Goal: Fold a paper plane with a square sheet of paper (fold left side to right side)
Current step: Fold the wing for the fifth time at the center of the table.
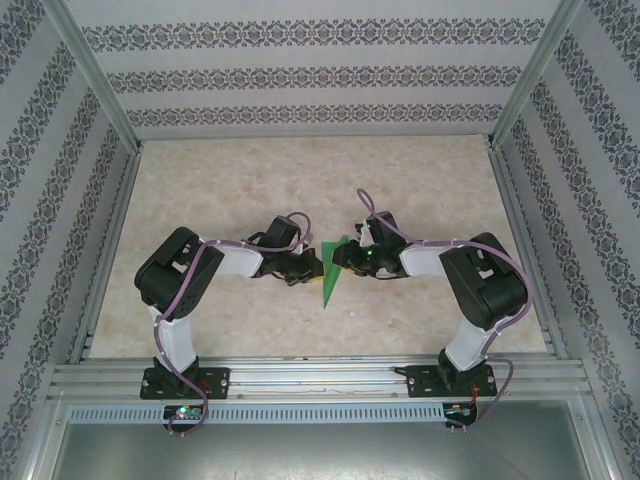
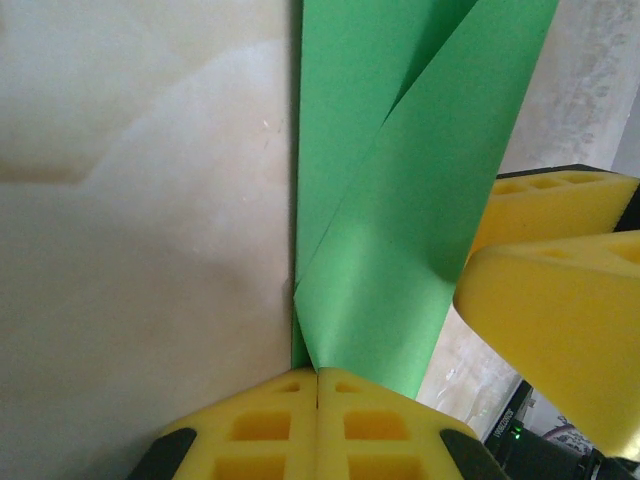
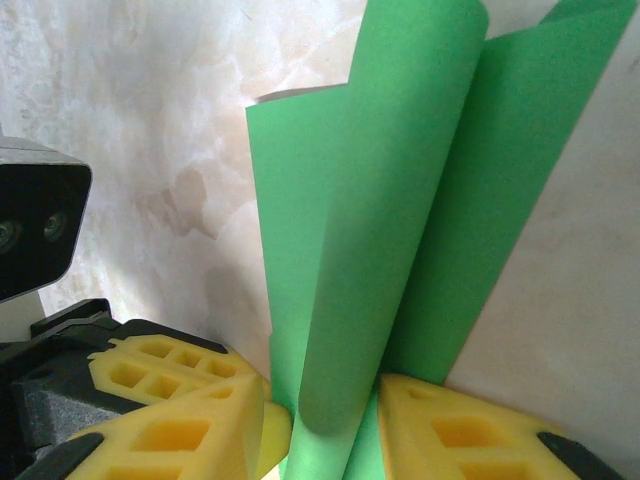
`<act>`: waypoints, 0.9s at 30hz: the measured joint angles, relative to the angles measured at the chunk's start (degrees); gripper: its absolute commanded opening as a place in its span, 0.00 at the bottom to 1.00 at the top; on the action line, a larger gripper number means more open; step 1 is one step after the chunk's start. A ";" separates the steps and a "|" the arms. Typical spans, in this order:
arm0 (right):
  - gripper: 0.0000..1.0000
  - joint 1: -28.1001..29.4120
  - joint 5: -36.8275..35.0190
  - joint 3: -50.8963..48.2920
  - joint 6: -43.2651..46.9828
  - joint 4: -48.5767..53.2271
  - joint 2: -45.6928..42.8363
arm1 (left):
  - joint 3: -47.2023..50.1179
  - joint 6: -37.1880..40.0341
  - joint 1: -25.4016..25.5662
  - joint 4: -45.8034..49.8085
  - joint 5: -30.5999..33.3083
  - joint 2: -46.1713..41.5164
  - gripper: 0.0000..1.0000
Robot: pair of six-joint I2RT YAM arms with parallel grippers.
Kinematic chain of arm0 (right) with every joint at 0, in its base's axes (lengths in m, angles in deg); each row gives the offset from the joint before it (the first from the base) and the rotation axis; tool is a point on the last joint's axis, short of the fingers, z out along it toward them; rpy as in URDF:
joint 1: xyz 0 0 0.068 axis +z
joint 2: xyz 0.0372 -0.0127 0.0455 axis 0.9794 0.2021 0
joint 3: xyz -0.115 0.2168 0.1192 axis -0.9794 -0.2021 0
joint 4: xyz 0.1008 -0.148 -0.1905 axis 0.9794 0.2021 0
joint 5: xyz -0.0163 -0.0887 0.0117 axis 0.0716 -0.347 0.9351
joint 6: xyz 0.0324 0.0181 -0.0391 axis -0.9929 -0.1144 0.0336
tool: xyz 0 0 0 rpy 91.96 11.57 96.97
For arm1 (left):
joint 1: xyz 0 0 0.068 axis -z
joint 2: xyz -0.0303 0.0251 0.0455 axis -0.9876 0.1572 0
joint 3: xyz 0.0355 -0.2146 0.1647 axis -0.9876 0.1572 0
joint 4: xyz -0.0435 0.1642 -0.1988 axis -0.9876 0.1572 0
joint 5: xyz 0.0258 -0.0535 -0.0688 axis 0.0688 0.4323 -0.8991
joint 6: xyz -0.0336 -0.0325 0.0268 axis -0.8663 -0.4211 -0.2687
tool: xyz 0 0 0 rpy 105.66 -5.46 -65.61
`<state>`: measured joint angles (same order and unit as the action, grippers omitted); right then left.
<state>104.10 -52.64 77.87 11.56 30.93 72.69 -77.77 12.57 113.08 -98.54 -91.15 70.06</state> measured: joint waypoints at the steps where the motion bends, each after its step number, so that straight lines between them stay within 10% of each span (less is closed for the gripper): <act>1: 0.38 0.00 -0.02 -0.02 0.00 0.02 -0.04 | -0.02 0.02 0.00 0.02 0.00 0.02 0.00; 27: 0.31 -1.27 -1.05 -1.57 0.09 1.88 -5.44 | -0.55 0.04 -0.04 0.90 -0.20 0.26 0.00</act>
<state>102.83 -53.69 76.29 11.65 32.81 67.25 -78.31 12.61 113.03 -97.65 -91.35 70.32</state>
